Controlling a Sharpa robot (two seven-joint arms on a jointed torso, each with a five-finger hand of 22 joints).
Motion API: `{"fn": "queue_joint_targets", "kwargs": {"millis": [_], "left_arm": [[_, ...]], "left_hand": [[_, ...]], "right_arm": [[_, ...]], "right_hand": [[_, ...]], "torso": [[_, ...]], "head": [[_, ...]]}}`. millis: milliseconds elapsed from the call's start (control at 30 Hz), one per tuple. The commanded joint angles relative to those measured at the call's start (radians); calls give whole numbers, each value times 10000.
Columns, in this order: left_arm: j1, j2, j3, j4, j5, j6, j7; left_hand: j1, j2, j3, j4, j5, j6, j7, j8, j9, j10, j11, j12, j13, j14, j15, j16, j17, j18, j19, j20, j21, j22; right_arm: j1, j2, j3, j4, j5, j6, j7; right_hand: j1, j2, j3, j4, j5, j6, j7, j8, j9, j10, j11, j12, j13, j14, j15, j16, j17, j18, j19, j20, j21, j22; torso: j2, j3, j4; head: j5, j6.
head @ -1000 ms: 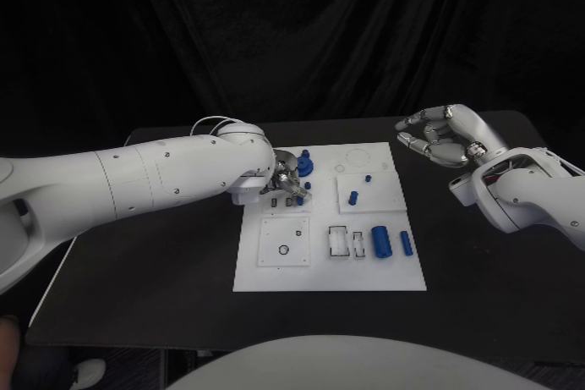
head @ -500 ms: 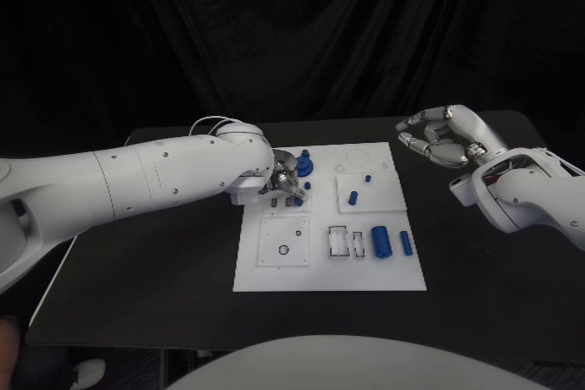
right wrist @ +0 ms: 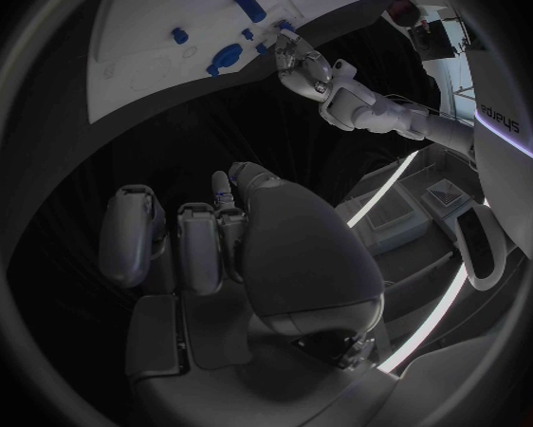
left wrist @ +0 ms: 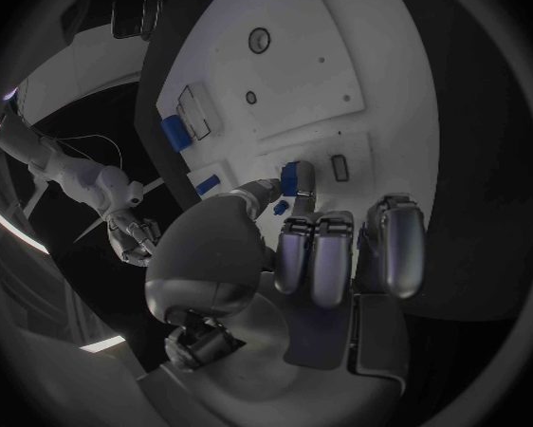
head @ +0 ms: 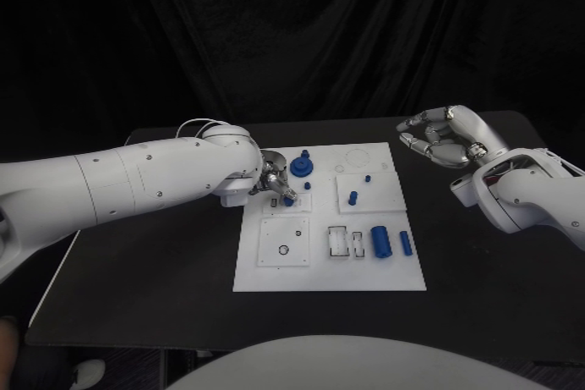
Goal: Assemble the parts on the task board
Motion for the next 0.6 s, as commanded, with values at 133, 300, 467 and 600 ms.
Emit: {"fn": "queue_joint_targets", "kwargs": {"millis": [133, 300, 467, 600], "left_arm": [[-11, -191, 8, 187, 10, -477, 11], [-12, -285, 8, 236, 10, -685, -18], [-13, -334, 7, 253, 10, -902, -47], [-14, -367, 7, 269, 11, -1095, -40]], "left_hand": [[-86, -73, 1144, -987, 36, 87, -18, -42, 90, 1057, -86, 36, 2633, 1075, -66, 27, 2633, 80, 90, -49, -3, 290], [-250, -112, 1312, -983, -130, 134, -24, -78, 182, 1057, -92, 36, 2633, 1075, -74, 27, 2633, 79, 103, -55, -7, 306], [-405, -103, 1410, -931, -353, 152, -25, -131, 260, 1057, -93, 36, 2633, 1075, -76, 27, 2633, 80, 107, -59, -18, 312], [-458, -95, 1429, -903, -426, 154, -26, -154, 282, 1057, -92, 36, 2633, 1075, -76, 27, 2633, 85, 96, -60, -32, 298]], "right_arm": [[-35, -18, 7, -2, -29, 79, -189], [-40, -17, 7, -2, -29, 94, -213], [-41, -12, 7, -1, -29, 113, -247], [-42, -14, 7, 10, -29, 111, -267]], "right_hand": [[100, -14, 68, -13, 30, 61, -19, -25, -19, -31, 39, -38, 864, 566, 96, -68, 1301, 138, 19, -14, -76, 831], [100, -14, 68, -13, 30, 61, -19, -25, -19, -31, 39, -38, 864, 566, 96, -68, 1301, 138, 19, -14, -76, 831], [103, -13, 78, -16, 47, 60, -19, -26, -23, -68, 39, -56, 825, 562, 96, -81, 1290, 141, 15, -14, -86, 827], [110, -16, 93, -23, 70, 57, -19, -28, -28, -87, 39, -66, 805, 560, 96, -86, 1286, 143, 10, -13, -96, 822]], "torso": [[-4, -1, 16], [5, -2, 19], [22, -6, 18], [25, -6, 17]], "head": [[4, 2], [41, 2], [87, 2], [53, 2]]}}
